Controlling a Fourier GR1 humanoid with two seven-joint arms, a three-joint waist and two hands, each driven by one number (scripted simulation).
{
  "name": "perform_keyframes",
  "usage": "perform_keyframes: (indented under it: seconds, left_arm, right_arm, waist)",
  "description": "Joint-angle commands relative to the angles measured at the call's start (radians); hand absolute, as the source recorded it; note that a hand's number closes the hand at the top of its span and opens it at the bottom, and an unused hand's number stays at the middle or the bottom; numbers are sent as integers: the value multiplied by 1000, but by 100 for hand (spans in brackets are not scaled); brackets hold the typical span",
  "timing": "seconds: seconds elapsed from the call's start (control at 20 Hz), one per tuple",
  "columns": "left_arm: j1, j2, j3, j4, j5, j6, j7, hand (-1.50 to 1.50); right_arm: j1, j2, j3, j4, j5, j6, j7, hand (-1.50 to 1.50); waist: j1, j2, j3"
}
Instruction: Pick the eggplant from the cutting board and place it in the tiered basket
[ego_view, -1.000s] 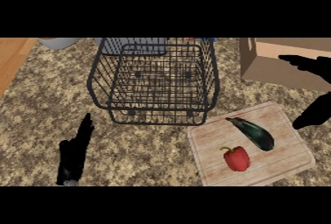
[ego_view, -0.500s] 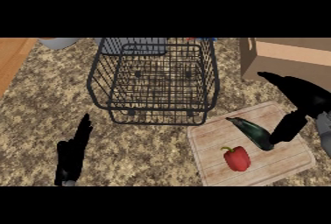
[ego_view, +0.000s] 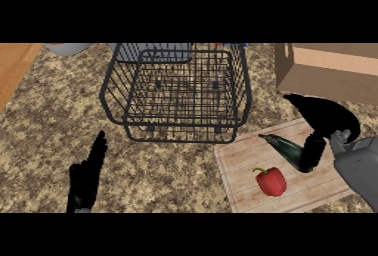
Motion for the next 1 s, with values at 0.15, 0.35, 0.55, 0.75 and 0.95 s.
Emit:
perform_keyframes:
  seconds: [0.15, 0.35, 0.55, 0.75, 0.95]
  left_arm:
    - [-44, -55, 29, 106, -22, -6, -39, 0]
    - [70, -22, 7, -53, -37, -24, 5, 0]
    - [-24, 0, 38, -42, -22, -50, 75, 0]
    - [14, -12, 58, 6, -21, -68, 8, 0]
    - [11, -62, 16, -32, -73, -27, 56, 0]
  right_arm:
    - [-11, 119, -63, 0, 35, 111, 65, -150]
    - [15, 167, -40, 24, 112, 126, 54, -150]
    - [12, 167, -1, 116, 169, 145, 60, -150]
    - [0, 223, -26, 138, 175, 205, 104, -150]
    - [-2, 272, -34, 209, 252, 169, 51, -150]
  waist:
    - [-6, 1, -1]
    - [-1, 0, -1]
    - [-1, 1, -1]
    - [-1, 0, -1]
    - [0, 1, -1]
